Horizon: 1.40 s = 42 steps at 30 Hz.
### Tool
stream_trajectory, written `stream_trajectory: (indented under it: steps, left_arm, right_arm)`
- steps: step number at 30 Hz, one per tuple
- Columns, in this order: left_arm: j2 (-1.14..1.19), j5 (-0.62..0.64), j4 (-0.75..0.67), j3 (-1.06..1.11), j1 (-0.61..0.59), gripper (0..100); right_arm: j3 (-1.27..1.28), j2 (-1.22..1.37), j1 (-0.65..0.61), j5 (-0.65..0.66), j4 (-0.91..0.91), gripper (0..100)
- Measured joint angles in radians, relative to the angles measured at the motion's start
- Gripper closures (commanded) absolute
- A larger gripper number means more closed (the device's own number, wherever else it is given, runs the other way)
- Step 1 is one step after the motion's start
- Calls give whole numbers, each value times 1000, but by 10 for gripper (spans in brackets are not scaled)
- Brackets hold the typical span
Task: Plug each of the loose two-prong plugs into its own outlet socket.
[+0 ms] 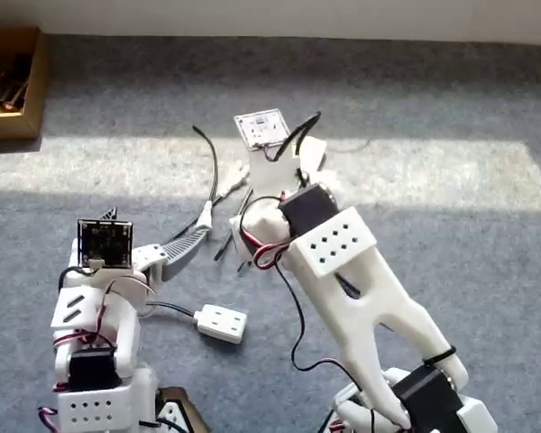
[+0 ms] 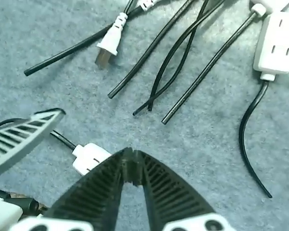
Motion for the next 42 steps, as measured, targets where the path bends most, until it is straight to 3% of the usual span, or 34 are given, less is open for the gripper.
stream_trajectory:
  steps: [4, 9, 12, 21, 27, 32, 37, 42]
  left_arm:
    - [0, 52, -35, -2, -106, 552]
    - [0, 150, -14, -51, -235, 553]
    - [0, 167, 91, -98, -253, 553]
    - [86, 172, 463, -439, -227, 553]
    - [493, 172, 770, -914, -87, 553]
    - [1007, 170, 990, -1382, -89, 553]
    - [1496, 170, 1030, -1629, -163, 555]
    - [1708, 109, 1008, -1656, -256, 556]
  right_arm:
    - [52, 0, 5, -14, -101, 821]
    - [43, 0, 5, -186, -193, 823]
    - [-23, 32, -12, -187, -190, 823]
    - [-566, 611, -64, -178, 163, 823]
    - [-1051, 888, -64, -138, 319, 822]
    - [-1111, 922, -41, -104, 321, 822]
    - [-1142, 957, -5, -100, 318, 822]
    - [-1157, 977, 6, -98, 279, 819]
